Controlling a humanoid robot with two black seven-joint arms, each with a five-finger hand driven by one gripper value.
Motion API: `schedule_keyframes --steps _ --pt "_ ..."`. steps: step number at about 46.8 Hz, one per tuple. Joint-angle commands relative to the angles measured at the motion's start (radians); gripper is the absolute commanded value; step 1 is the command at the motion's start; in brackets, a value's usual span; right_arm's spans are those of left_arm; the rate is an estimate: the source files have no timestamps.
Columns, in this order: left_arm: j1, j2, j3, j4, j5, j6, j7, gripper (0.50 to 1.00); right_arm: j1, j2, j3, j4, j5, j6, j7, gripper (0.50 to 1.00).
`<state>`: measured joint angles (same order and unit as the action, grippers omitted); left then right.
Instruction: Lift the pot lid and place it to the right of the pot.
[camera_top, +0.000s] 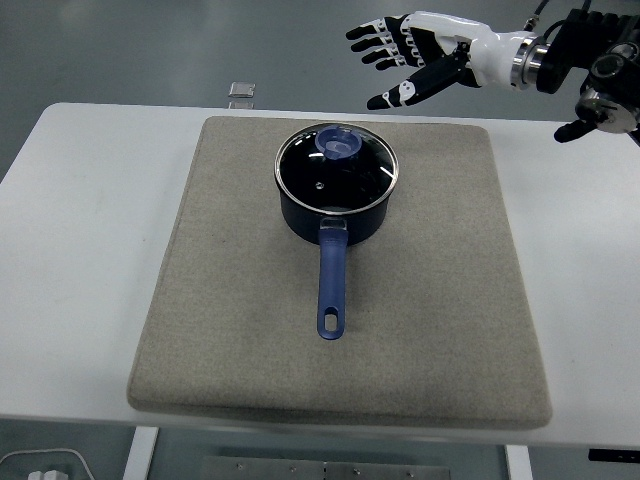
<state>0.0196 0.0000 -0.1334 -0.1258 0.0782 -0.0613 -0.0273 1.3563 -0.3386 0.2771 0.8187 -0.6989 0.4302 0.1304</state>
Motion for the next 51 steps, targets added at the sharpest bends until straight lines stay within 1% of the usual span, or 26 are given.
schedule_keyframes --steps 1,6,14,18,25,30,37,51 --pt "0.0 0.0 0.0 0.0 0.0 0.0 0.0 1.0 0.017 0.001 -0.007 0.019 -0.063 0.002 0.0 0.924" --pt "-0.001 0.0 0.0 0.0 0.0 0.0 0.0 1.0 0.043 0.015 -0.012 0.039 -0.165 0.013 0.003 0.921" --pt "0.0 0.0 0.0 0.0 0.0 0.0 0.0 1.0 0.079 0.05 -0.015 0.043 -0.323 0.024 0.037 0.923" --pt "0.0 0.0 0.0 0.0 0.0 0.0 0.0 1.0 0.093 0.07 -0.021 0.043 -0.378 0.024 0.044 0.921" --pt "0.0 0.0 0.0 0.0 0.0 0.0 0.0 1.0 0.129 0.092 -0.087 0.043 -0.45 0.012 0.052 0.921" --pt "0.0 0.0 0.0 0.0 0.0 0.0 0.0 1.0 0.145 0.116 -0.117 0.04 -0.49 0.01 0.066 0.921" --pt "0.0 0.0 0.0 0.0 0.0 0.0 0.0 1.0 0.155 0.122 -0.151 0.039 -0.58 0.004 0.095 0.921" --pt "-0.001 0.0 0.0 0.0 0.0 0.0 0.0 1.0 0.156 0.138 -0.236 0.031 -0.72 -0.093 0.117 0.919"
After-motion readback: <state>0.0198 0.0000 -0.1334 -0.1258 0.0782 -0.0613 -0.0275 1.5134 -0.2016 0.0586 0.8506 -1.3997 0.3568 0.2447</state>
